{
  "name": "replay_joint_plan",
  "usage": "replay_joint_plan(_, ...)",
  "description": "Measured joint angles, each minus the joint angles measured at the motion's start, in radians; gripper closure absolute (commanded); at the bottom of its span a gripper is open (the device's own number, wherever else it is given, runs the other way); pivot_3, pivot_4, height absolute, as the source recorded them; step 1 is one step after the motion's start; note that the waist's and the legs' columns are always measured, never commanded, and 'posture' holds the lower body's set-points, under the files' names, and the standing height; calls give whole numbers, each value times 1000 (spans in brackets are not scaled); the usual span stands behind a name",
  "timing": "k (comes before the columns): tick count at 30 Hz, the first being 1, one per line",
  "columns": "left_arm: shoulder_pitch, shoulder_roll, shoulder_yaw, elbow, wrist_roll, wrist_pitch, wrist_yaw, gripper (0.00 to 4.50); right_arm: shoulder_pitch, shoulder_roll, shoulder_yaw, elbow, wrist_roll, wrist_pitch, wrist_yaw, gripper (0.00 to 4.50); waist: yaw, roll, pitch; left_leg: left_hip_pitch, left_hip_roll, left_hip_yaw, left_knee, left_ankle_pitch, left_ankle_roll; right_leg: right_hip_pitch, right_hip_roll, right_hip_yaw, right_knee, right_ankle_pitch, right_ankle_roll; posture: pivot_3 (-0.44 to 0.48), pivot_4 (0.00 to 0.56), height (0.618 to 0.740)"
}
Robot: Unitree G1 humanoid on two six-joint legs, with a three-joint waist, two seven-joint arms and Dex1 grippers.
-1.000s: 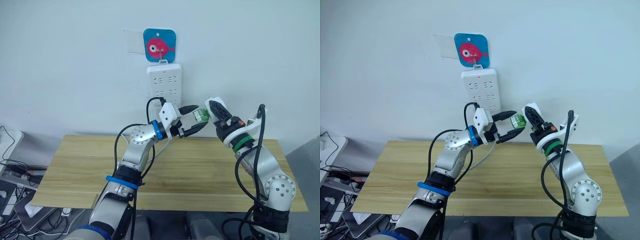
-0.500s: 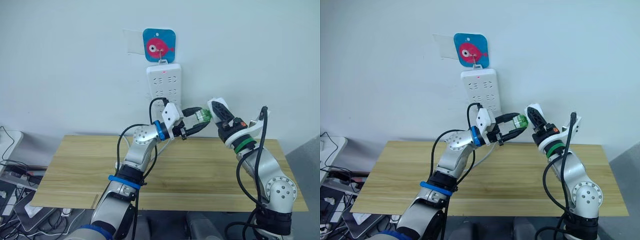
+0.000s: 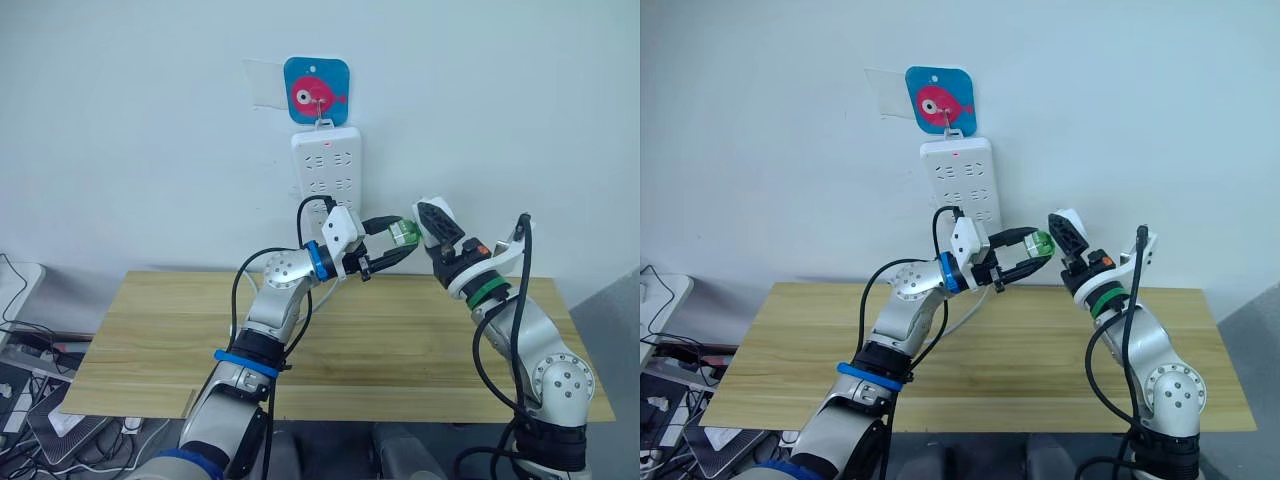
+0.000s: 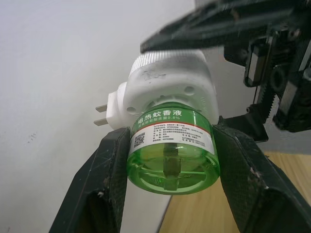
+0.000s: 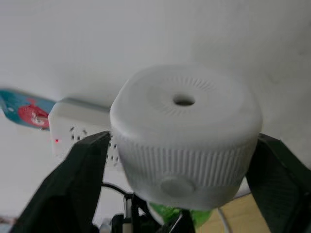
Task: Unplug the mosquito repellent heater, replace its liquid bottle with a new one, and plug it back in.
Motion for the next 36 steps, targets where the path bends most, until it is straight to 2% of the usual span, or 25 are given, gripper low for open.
replay_joint_plan(2, -1, 11, 0, 1, -4, -5, -22, 2211, 5, -67, -7, 4, 57, 27, 0, 46, -1, 0, 0, 0, -1, 0, 0, 0, 0, 1, -1, 0, 0, 0, 0, -2, 150, 740)
replay_joint_plan(4, 0, 35, -2, 4, -7, -24, -78, 2211, 11, -226, -27, 41, 191, 108, 22, 46, -1, -1, 0, 0, -2, 1, 0, 0, 0, 1, -2, 1, -1, 0, 1, -2, 152, 740)
replay_joint_plan(6, 0, 56, -14, 9, -9, -46, -127, 2211, 8, -298, -63, 81, 251, 171, 61, 46, -3, -1, 0, 1, -2, 1, 0, 0, 0, 2, -2, 0, -2, 0, 1, 0, 154, 740)
replay_joint_plan(14, 0, 113, -44, 30, -23, -150, -328, 2211, -70, -525, -98, 379, 289, 585, 363, 46, -2, -1, 1, 1, -1, 0, 0, 0, 1, 2, -2, 0, -2, 0, 1, 36, 162, 740)
replay_joint_plan(24, -28, 126, -59, 94, 23, -325, -343, 2211, -166, -619, -18, 543, 289, 785, 526, 46, 20, -2, 3, 0, -2, 0, 0, 0, 1, 2, -2, 0, -4, 0, 2, 66, 165, 740)
replay_joint_plan(36, -29, 126, -64, 113, 38, -372, -327, 2211, -219, -632, 32, 600, 289, 808, 545, 46, 25, -2, 3, -2, -1, -1, 0, 0, 1, 2, -2, -2, -5, 1, 2, 70, 162, 740)
